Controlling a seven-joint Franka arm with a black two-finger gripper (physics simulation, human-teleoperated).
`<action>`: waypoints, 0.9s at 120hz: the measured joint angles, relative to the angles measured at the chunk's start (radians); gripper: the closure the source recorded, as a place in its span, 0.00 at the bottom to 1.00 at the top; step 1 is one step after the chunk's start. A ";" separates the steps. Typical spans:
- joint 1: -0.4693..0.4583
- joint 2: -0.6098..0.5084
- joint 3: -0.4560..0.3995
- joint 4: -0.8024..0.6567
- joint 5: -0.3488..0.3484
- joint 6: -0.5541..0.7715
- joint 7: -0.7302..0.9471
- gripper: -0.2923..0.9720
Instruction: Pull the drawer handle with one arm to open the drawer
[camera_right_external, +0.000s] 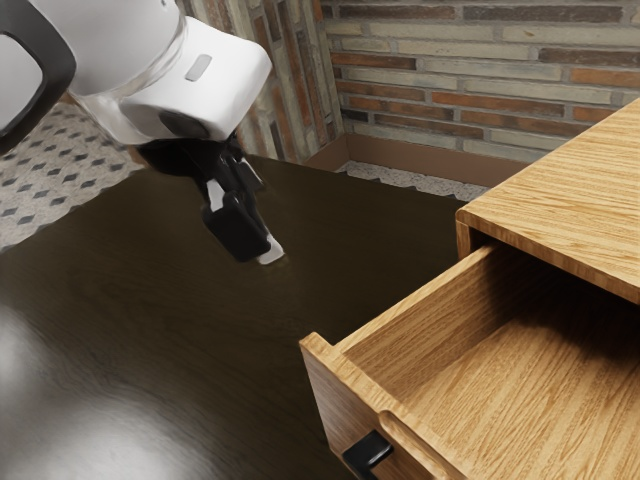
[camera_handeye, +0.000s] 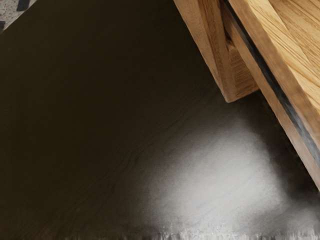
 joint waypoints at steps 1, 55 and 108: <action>0.000 0.004 0.008 0.005 0.004 -0.007 -0.007 0.27; 0.005 0.010 0.356 0.201 0.078 -0.151 -0.201 0.25; 0.041 0.218 0.912 0.211 -0.159 -0.103 0.030 0.25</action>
